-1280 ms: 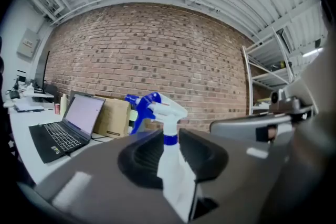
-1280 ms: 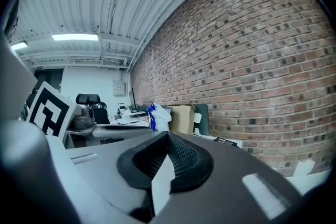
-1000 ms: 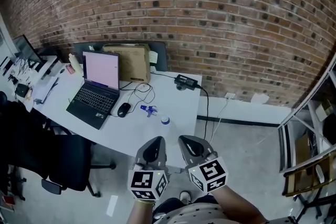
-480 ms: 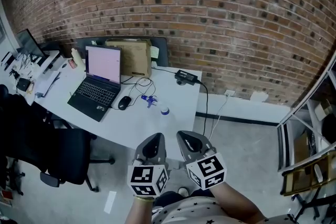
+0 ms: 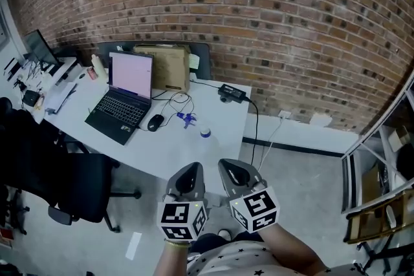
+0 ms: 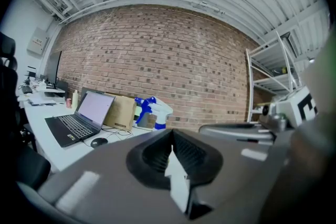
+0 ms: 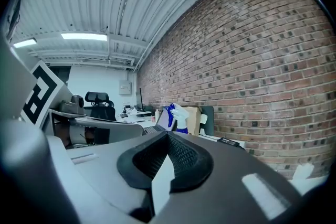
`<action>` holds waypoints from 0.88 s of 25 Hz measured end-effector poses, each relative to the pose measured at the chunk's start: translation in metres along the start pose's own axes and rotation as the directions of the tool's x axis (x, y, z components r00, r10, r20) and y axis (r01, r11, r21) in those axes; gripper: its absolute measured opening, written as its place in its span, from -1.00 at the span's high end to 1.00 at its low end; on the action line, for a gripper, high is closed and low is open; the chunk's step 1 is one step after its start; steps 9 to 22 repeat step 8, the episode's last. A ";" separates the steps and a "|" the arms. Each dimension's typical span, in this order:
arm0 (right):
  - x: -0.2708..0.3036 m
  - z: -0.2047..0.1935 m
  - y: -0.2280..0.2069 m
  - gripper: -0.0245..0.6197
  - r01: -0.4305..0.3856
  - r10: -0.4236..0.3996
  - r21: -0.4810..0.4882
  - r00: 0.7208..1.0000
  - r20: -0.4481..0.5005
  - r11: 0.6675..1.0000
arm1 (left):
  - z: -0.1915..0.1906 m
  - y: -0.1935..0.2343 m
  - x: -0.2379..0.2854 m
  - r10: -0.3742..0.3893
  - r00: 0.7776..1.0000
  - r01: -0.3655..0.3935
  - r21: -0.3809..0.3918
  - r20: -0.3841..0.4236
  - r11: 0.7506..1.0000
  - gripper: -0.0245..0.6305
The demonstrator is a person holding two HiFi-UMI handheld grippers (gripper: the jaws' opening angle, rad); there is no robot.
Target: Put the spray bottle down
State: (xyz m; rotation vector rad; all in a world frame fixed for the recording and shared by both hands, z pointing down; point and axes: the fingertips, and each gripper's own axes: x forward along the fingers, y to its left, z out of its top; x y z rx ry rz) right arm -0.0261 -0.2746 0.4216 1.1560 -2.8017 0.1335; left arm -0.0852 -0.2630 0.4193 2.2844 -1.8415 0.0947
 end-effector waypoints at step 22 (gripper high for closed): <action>-0.001 0.001 -0.001 0.93 -0.003 0.003 0.001 1.000 -0.001 1.000 | 0.000 0.001 0.002 0.014 1.000 -0.013 0.003 -0.010 1.000 0.90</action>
